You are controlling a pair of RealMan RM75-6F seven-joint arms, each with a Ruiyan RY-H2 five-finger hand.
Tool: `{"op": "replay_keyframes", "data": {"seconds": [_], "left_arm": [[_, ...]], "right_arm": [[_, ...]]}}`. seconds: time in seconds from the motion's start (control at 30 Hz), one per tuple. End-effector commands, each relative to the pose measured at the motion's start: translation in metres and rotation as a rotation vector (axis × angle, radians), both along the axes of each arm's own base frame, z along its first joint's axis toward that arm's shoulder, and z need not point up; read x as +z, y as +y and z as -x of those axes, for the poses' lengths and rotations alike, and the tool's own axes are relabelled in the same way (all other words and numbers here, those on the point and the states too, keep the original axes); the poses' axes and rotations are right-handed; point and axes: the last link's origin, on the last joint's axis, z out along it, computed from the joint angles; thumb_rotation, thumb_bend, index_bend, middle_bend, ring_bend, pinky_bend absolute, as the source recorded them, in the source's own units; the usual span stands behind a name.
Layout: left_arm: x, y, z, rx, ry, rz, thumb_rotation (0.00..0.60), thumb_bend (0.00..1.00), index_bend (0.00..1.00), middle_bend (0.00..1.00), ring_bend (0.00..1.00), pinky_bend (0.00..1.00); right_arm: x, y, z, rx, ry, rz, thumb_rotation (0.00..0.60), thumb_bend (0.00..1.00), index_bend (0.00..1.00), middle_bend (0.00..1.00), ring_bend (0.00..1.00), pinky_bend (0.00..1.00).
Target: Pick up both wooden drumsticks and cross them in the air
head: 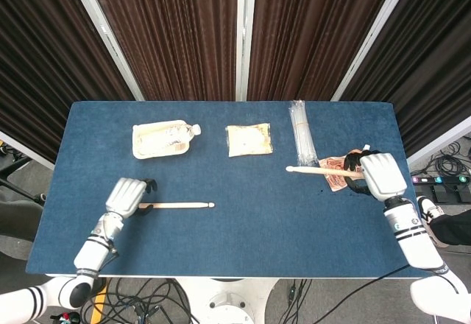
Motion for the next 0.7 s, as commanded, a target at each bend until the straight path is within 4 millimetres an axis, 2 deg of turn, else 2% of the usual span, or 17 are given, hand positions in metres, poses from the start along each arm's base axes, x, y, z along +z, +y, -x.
{"op": "replay_keyframes", "data": {"seconds": [0.03, 0.3, 0.7], "left_arm": [[-0.016, -0.004, 0.001, 0.022, 0.042, 0.023, 0.6, 0.23, 0.42, 0.46, 0.59, 0.64], [-0.03, -0.005, 0.006, 0.042, 0.103, 0.011, 0.6, 0.23, 0.42, 0.47, 0.6, 0.65], [-0.034, -0.001, 0.008, 0.055, 0.123, 0.014, 0.6, 0.28, 0.44, 0.49, 0.6, 0.65]], "right_arm": [[-0.003, 0.002, 0.002, -0.007, -0.003, -0.009, 0.6, 0.88, 0.63, 0.6, 0.45, 0.48], [-0.011, 0.003, 0.006, -0.001, -0.001, -0.026, 0.6, 0.88, 0.63, 0.6, 0.45, 0.48], [-0.016, 0.005, 0.009, 0.003, 0.006, -0.037, 0.6, 0.88, 0.63, 0.59, 0.45, 0.47]]}}
